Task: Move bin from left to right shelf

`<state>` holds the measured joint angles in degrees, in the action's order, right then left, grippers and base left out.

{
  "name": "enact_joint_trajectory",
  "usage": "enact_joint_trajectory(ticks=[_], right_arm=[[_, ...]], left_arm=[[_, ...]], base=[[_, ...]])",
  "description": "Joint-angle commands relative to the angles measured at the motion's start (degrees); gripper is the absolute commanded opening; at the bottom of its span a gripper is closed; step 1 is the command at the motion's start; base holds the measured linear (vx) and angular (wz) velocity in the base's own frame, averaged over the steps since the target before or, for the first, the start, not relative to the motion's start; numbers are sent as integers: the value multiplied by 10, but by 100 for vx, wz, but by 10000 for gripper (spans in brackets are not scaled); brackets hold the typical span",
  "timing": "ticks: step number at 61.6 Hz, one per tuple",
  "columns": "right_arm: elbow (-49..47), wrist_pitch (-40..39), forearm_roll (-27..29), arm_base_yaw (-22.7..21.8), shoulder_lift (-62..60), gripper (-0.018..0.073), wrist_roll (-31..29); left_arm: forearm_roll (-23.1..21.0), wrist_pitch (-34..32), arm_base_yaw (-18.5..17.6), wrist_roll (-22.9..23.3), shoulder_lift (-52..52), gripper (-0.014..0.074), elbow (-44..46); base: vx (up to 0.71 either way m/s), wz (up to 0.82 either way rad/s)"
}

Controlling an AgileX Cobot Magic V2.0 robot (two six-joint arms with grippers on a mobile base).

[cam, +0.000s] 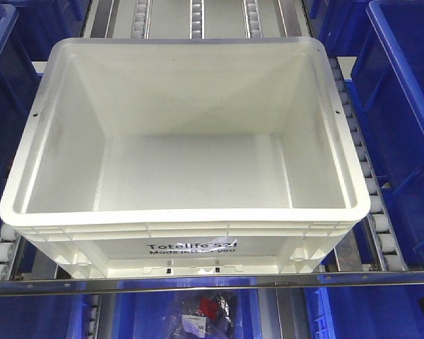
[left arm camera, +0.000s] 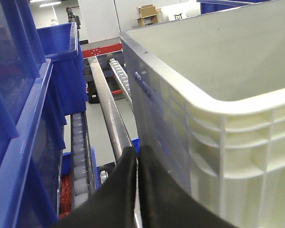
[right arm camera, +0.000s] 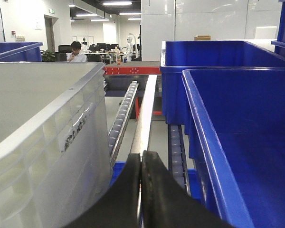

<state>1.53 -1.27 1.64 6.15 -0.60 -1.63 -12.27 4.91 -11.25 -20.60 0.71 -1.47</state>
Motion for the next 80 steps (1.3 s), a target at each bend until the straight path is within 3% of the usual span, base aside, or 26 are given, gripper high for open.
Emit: enact_joint_trajectory(ticks=[1, 54, 67, 80], right_arm=[[11, -41, -1, -1, -5, -7, 1], [11, -43, -1, -1, -5, -7, 1], [11, -67, 0, -1, -5, -7, 2], [0, -176, 19, -1, -5, -7, 20]], left_arm=[[-3, -40, -3, 5, 6, -8, 13], [-2, -46, -3, 4, 6, -8, 13], [-2, -93, -3, 4, 6, -8, 14], [-3, -193, -3, 11, 6, -8, 20]], base=[[0, 0], [0, 0], [0, 0], [0, 0]])
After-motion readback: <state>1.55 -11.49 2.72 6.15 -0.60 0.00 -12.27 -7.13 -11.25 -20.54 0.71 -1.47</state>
